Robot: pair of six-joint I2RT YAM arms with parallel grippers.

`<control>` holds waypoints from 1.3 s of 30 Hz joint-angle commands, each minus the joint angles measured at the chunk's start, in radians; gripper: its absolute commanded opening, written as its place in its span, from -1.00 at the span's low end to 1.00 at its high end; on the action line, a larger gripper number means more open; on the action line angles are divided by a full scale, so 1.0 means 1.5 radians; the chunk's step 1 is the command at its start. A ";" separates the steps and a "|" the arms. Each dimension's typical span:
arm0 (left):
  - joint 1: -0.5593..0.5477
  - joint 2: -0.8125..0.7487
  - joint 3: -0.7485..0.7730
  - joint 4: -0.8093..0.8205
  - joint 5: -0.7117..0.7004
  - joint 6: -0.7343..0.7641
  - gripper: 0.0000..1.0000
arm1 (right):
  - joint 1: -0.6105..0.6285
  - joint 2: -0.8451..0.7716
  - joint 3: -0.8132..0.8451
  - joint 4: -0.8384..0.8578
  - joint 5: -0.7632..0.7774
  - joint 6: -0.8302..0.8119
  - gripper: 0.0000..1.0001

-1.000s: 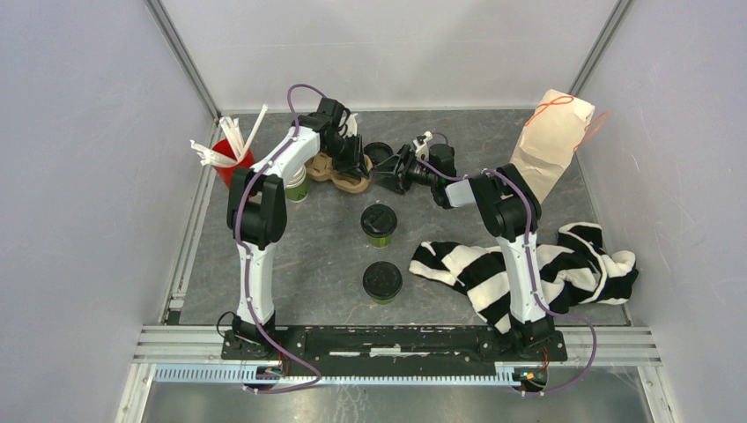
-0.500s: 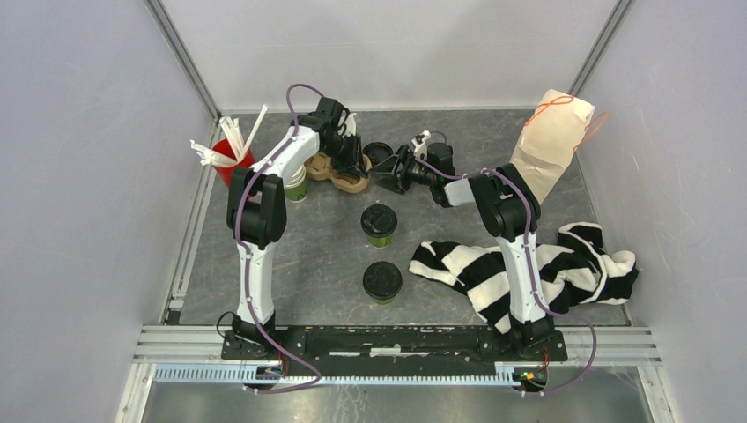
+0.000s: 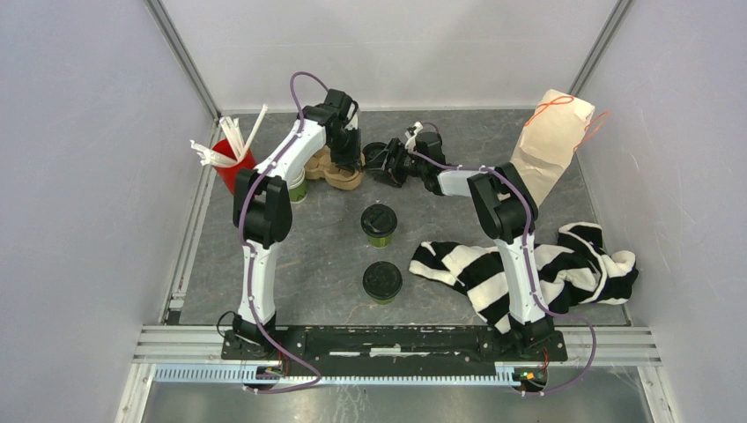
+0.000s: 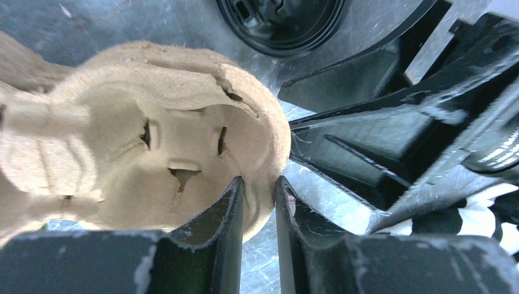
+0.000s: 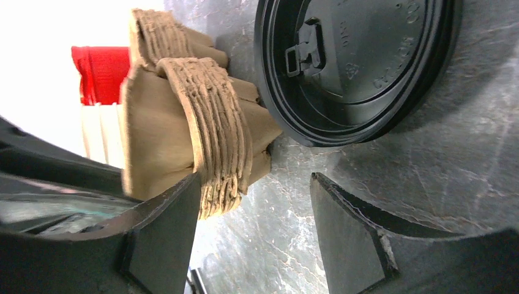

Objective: Pack the takeout coffee

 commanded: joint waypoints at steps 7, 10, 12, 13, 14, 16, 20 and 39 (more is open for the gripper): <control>-0.046 -0.035 0.091 -0.002 -0.042 -0.031 -0.93 | 0.025 -0.019 0.021 -0.186 0.078 -0.105 0.42; -0.051 -0.039 0.100 -0.016 -0.078 -0.022 -0.96 | 0.024 -0.025 0.030 -0.159 0.041 -0.100 0.42; -0.052 -0.044 0.096 -0.022 -0.096 -0.019 -0.96 | 0.024 -0.038 0.030 -0.149 0.026 -0.102 0.43; -0.051 -0.047 0.095 -0.023 -0.101 -0.016 -0.96 | 0.024 -0.050 0.023 -0.136 0.018 -0.101 0.43; -0.051 -0.048 0.095 -0.023 -0.102 -0.014 -0.96 | 0.022 -0.060 0.013 -0.127 0.012 -0.096 0.44; -0.051 -0.050 0.095 -0.023 -0.106 -0.012 -0.96 | 0.016 -0.085 -0.008 -0.101 0.003 -0.089 0.45; -0.051 -0.045 0.108 -0.023 -0.111 -0.010 -0.96 | 0.006 -0.123 -0.009 -0.109 -0.002 -0.121 0.52; -0.062 -0.075 0.142 -0.070 -0.254 -0.027 -0.96 | 0.014 -0.096 0.014 -0.105 0.005 -0.102 0.51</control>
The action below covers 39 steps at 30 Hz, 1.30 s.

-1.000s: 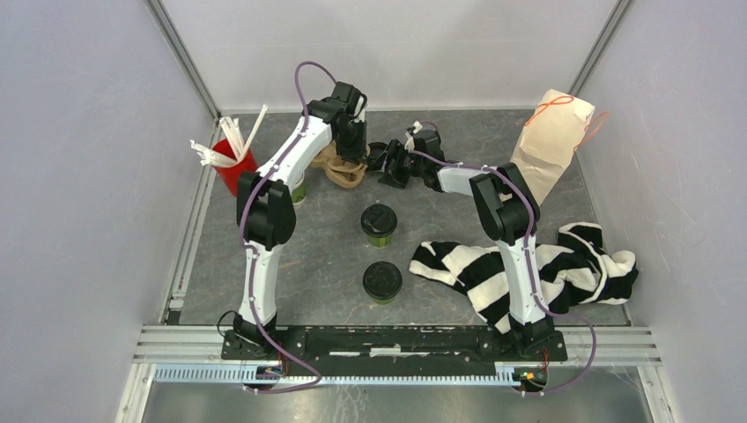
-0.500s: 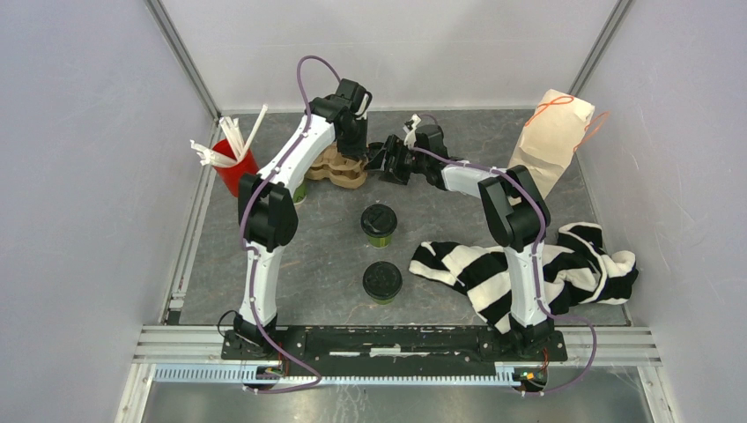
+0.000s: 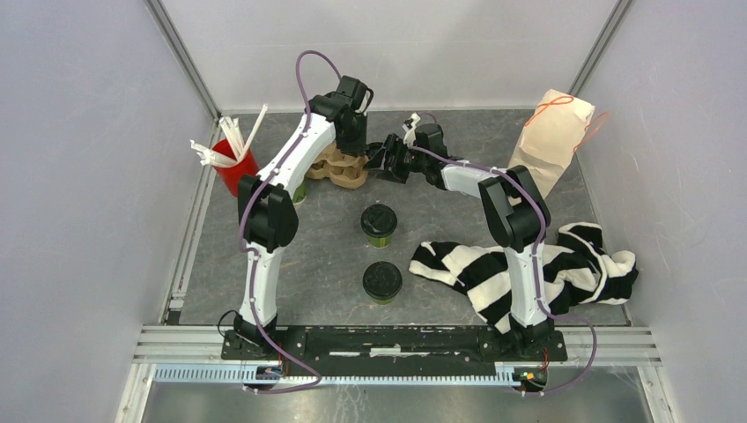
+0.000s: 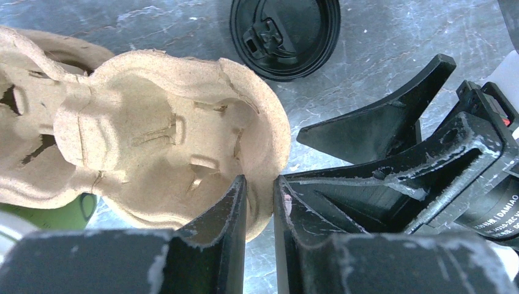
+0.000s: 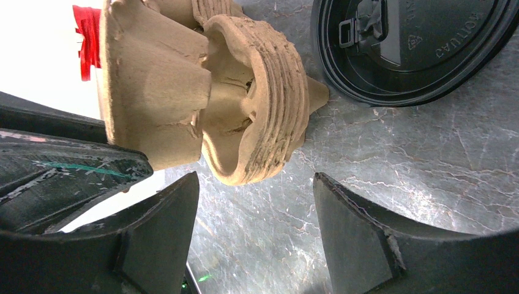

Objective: Pack the takeout coffee

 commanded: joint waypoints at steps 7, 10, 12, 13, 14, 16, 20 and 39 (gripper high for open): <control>-0.016 -0.080 0.052 -0.005 -0.083 -0.022 -0.96 | 0.004 -0.012 0.055 -0.036 0.009 -0.028 0.52; -0.016 -0.079 0.081 0.000 -0.065 -0.015 -0.96 | -0.002 -0.037 0.059 -0.078 0.015 -0.062 0.52; -0.016 -0.091 0.091 0.005 -0.046 -0.014 -0.96 | -0.010 -0.061 0.064 -0.122 0.019 -0.097 0.53; -0.016 -0.099 0.093 0.009 -0.034 -0.015 -0.96 | -0.013 -0.074 0.071 -0.144 0.024 -0.126 0.53; -0.016 -0.113 0.093 0.013 -0.016 -0.016 -0.96 | -0.016 -0.091 0.079 -0.199 0.031 -0.160 0.54; -0.016 -0.141 0.085 0.024 0.020 -0.022 -0.96 | -0.019 -0.129 0.096 -0.282 0.042 -0.235 0.56; -0.016 -0.205 0.034 0.050 0.082 -0.041 -0.96 | -0.018 -0.245 0.088 -0.453 0.091 -0.386 0.60; -0.022 -0.408 -0.165 0.086 0.292 -0.117 -0.96 | -0.019 -0.687 -0.011 -0.812 0.387 -0.567 0.70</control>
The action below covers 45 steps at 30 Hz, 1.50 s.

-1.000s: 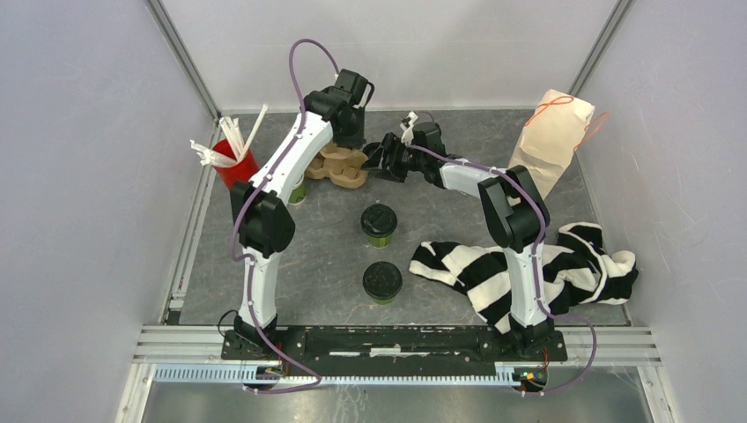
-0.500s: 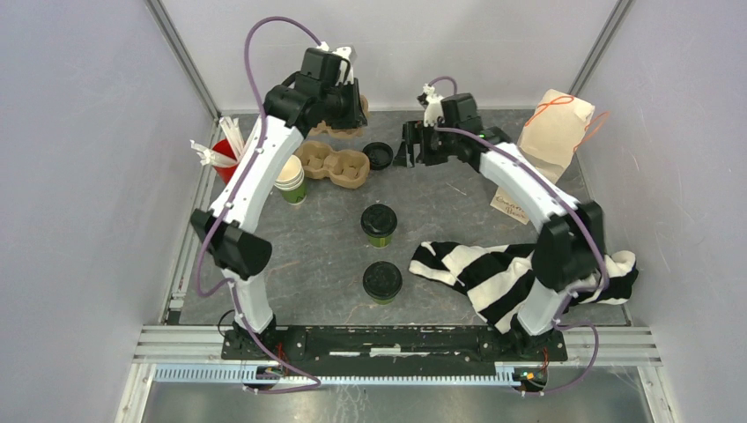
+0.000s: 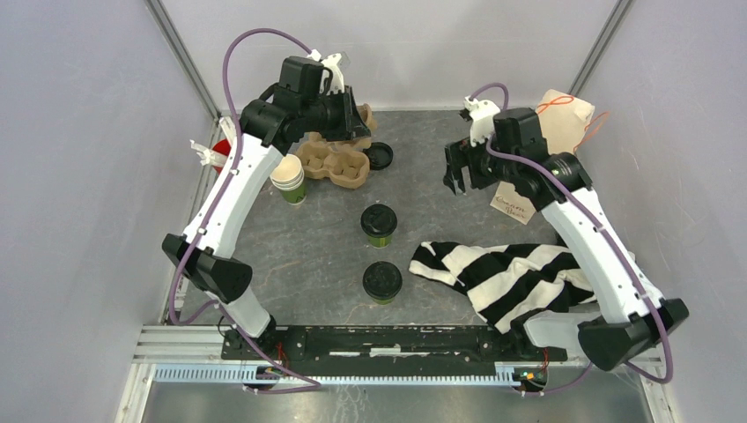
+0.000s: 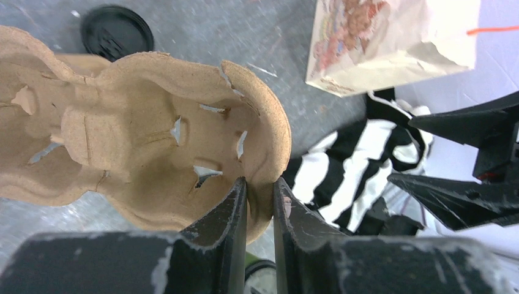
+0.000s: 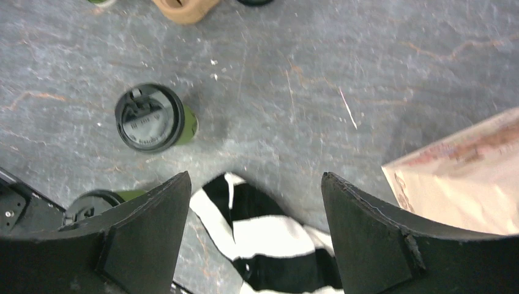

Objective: Pack the takeout coffee

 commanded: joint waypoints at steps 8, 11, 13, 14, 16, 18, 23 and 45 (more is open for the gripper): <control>-0.015 -0.136 -0.065 0.011 0.080 -0.076 -0.96 | 0.000 -0.021 0.130 -0.155 0.379 -0.037 0.82; -0.015 -0.144 -0.080 0.002 0.086 -0.064 -0.96 | -0.002 0.015 0.186 -0.148 0.426 -0.041 0.89; -0.015 -0.139 -0.086 0.000 0.085 -0.052 -0.96 | -0.006 0.036 0.197 -0.129 0.459 -0.037 0.93; -0.015 -0.133 -0.084 -0.003 0.085 -0.047 -0.96 | -0.012 0.043 0.198 -0.118 0.469 -0.032 0.95; -0.016 -0.123 -0.075 -0.010 0.086 -0.039 -0.96 | -0.028 0.061 0.194 -0.101 0.469 -0.022 0.96; -0.015 -0.122 -0.080 0.006 0.095 -0.041 -0.96 | -0.050 0.075 0.185 -0.084 0.470 -0.009 0.96; -0.015 -0.117 -0.083 0.035 0.078 -0.034 -0.96 | -0.119 0.116 0.176 -0.037 0.437 0.071 0.87; -0.015 -0.023 0.000 0.017 0.060 -0.009 -0.96 | -0.187 0.299 0.188 0.110 0.500 0.132 0.38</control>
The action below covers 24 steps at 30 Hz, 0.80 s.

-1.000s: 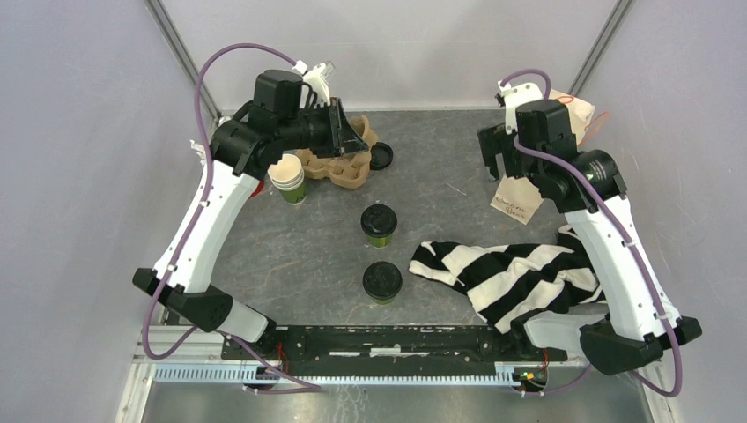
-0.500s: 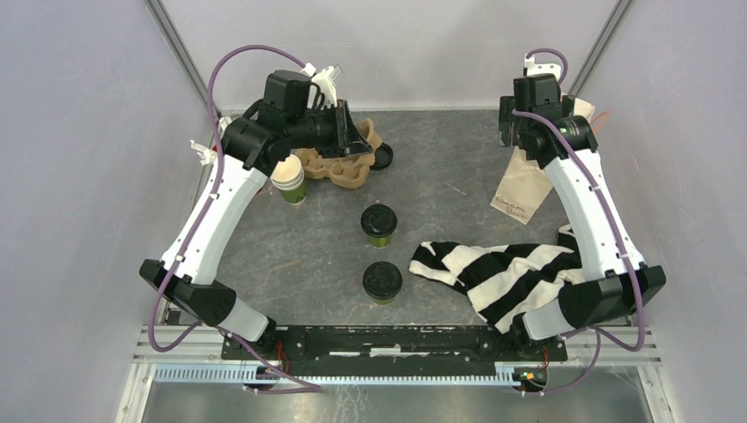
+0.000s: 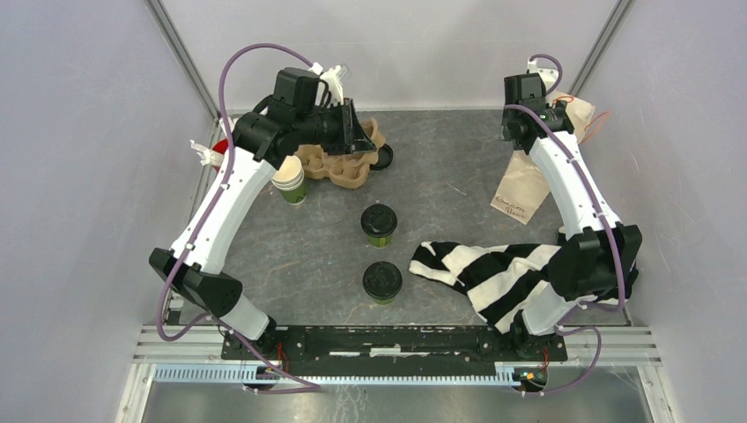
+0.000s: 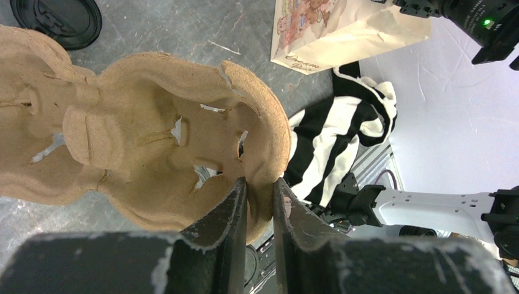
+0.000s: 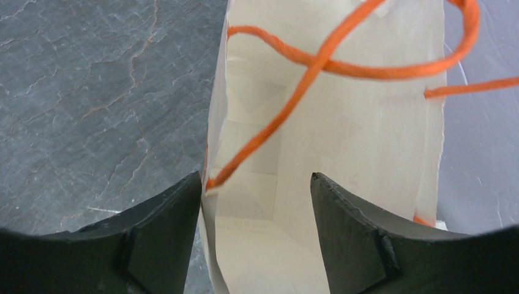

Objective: Pack the takeout coffee

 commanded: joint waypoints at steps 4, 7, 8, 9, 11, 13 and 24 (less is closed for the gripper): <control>-0.002 0.036 0.064 0.006 -0.018 0.022 -0.96 | -0.002 0.020 0.042 0.058 -0.037 -0.062 0.04; -0.002 0.043 0.071 0.006 -0.017 0.021 -0.96 | 0.000 0.007 0.029 0.074 -0.102 -0.107 -0.22; -0.001 0.043 0.073 0.006 -0.016 0.023 -0.96 | -0.001 -0.003 0.016 0.091 -0.138 -0.126 -0.27; -0.002 0.042 0.073 0.004 -0.015 0.025 -0.96 | -0.001 -0.016 0.002 0.102 -0.170 -0.145 -0.32; -0.001 0.042 0.073 -0.003 -0.014 0.031 -0.96 | -0.001 -0.038 -0.018 0.116 -0.245 -0.191 -0.42; -0.001 0.038 0.066 -0.007 -0.011 0.036 -0.96 | -0.001 -0.056 -0.034 0.118 -0.361 -0.263 -0.54; -0.001 0.018 0.048 -0.015 -0.007 0.029 -0.96 | 0.060 -0.219 -0.241 0.126 -0.713 -0.501 -1.00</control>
